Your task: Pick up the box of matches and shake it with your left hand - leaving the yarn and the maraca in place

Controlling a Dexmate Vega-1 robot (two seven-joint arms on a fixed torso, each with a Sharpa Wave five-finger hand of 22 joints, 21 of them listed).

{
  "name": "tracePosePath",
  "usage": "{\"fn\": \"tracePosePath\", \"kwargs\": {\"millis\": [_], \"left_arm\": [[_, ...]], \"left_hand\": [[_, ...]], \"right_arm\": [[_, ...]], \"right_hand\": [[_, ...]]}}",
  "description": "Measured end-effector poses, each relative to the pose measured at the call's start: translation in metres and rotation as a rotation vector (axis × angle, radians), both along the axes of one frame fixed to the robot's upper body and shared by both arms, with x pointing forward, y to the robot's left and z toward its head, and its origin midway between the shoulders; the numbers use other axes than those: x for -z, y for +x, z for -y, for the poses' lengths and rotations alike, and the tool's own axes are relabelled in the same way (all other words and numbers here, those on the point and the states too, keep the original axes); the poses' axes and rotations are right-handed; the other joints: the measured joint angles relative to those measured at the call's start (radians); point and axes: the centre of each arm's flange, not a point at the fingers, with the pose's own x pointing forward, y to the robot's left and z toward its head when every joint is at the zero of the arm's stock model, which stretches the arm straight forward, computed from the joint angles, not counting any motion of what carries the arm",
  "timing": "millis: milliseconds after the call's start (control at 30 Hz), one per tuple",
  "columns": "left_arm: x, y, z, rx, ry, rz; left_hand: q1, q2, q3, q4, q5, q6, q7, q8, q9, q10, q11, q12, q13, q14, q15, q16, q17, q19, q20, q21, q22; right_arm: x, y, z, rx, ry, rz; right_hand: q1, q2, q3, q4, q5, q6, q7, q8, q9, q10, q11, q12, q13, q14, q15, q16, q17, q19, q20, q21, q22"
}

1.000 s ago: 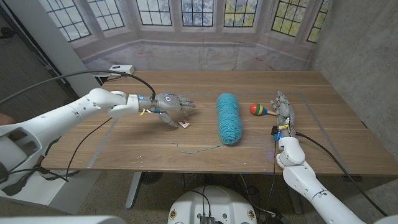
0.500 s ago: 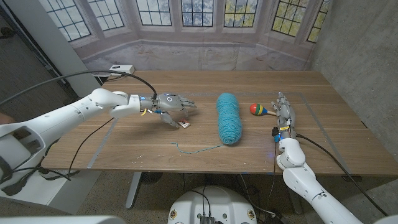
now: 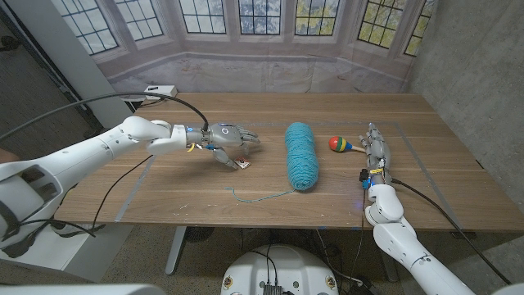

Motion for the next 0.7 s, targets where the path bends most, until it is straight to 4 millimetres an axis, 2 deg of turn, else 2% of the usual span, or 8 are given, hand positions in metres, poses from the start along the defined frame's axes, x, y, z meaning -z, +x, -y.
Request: {"fn": "tracePosePath", "kwargs": {"millis": [367,700], "left_arm": [[0.0042,-0.0013,0.0004,-0.009,0.004,-0.004],[0.0062,0.0005,-0.002,-0.021,0.004,-0.008]], "left_hand": [[0.004,-0.004,0.0,0.0,0.0,0.025,-0.004,0.0,0.0,0.008,-0.007,0.0,0.0,0.006,0.001,0.0,0.0,0.0,0.0,0.0,0.0],[0.004,-0.004,0.0,0.0,0.0,0.03,-0.009,0.003,-0.002,0.014,-0.004,0.0,0.0,0.01,-0.003,0.0,0.0,0.0,0.0,0.0,0.0]], "right_arm": [[0.0043,0.0002,0.0022,0.002,0.01,0.003],[0.0037,0.0015,0.0023,0.001,0.01,0.005]], "right_hand": [[0.0,0.0,0.003,-0.003,0.0,0.0,0.0,0.0,0.0,0.0,0.0,0.0,0.0,0.0,0.0,0.0,0.0,0.0,0.0,0.0,0.0],[0.0,0.0,0.003,-0.003,0.0,0.004,0.004,0.0,0.0,0.0,0.0,0.0,0.0,0.0,0.0,0.0,0.0,0.0,0.0,0.0,0.0]]}}
